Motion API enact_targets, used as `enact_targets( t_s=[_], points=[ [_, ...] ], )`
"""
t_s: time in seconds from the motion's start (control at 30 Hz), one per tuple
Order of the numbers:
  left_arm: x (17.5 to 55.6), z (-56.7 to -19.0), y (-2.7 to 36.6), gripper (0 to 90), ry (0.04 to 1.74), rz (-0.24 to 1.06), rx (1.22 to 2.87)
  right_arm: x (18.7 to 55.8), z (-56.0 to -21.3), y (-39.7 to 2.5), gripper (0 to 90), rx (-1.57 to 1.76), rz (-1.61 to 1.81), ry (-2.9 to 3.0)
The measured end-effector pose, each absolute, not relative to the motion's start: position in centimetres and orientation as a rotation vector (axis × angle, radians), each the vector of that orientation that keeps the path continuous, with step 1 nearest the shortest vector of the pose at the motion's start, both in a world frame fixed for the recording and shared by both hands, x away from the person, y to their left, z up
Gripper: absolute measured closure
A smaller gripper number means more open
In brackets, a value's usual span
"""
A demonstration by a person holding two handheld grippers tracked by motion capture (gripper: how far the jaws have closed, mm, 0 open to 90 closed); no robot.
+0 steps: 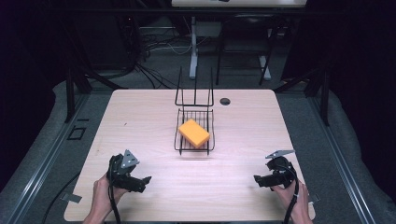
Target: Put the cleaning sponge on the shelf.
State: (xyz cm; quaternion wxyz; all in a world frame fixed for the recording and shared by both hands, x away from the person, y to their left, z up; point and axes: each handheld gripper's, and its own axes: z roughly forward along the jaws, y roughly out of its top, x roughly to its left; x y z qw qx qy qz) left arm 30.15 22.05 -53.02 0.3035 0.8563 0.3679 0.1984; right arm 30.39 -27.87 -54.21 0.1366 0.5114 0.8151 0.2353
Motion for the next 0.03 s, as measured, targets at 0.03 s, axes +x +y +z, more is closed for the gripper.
enact_targets(
  t_s=[0.03],
  points=[
    [30.22, -53.12, 22.14, 0.0, 0.974, 0.520, 2.266, 30.46, -54.30, -27.88, 10.5, 1.481, 0.676, 2.365]
  ],
)
